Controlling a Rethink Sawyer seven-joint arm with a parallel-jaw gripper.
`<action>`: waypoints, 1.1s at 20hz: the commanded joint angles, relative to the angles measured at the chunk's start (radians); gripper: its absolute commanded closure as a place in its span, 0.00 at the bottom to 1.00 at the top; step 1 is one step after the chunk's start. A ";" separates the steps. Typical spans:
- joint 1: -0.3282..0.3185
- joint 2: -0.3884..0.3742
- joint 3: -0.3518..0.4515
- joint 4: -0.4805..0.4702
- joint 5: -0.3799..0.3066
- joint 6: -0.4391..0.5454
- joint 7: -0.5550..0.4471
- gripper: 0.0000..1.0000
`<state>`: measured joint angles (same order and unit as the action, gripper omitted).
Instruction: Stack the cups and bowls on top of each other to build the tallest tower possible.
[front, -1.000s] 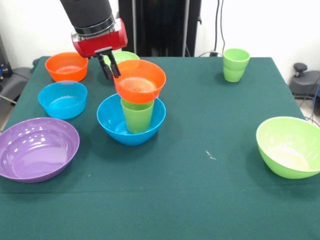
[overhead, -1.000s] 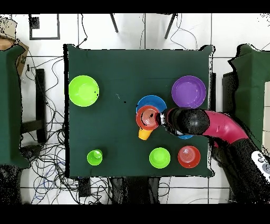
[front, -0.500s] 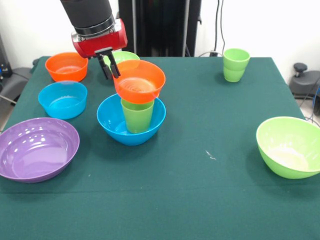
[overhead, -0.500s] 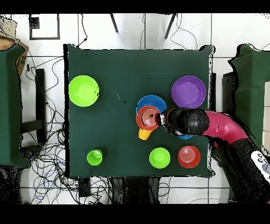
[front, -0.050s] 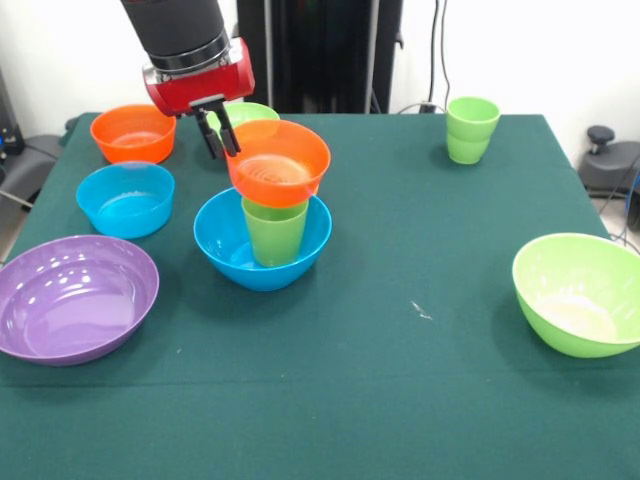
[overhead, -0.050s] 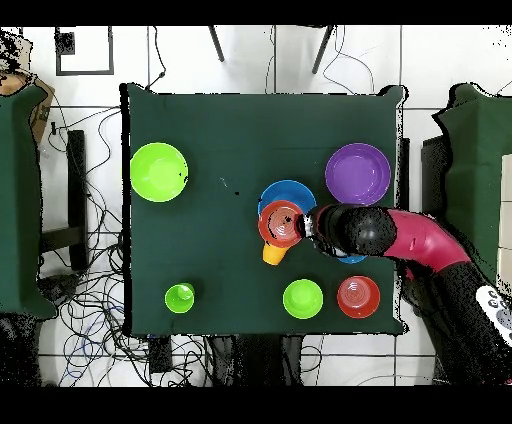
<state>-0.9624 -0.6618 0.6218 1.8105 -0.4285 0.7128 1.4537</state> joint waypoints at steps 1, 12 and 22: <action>0.039 0.051 0.022 -0.008 -0.071 -0.071 -0.047 1.00; 0.040 0.061 0.026 -0.019 -0.086 -0.090 -0.044 1.00; 0.061 0.078 0.012 -0.036 -0.086 -0.116 -0.020 1.00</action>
<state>-0.9558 -0.6592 0.6244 1.8105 -0.4541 0.6459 1.4537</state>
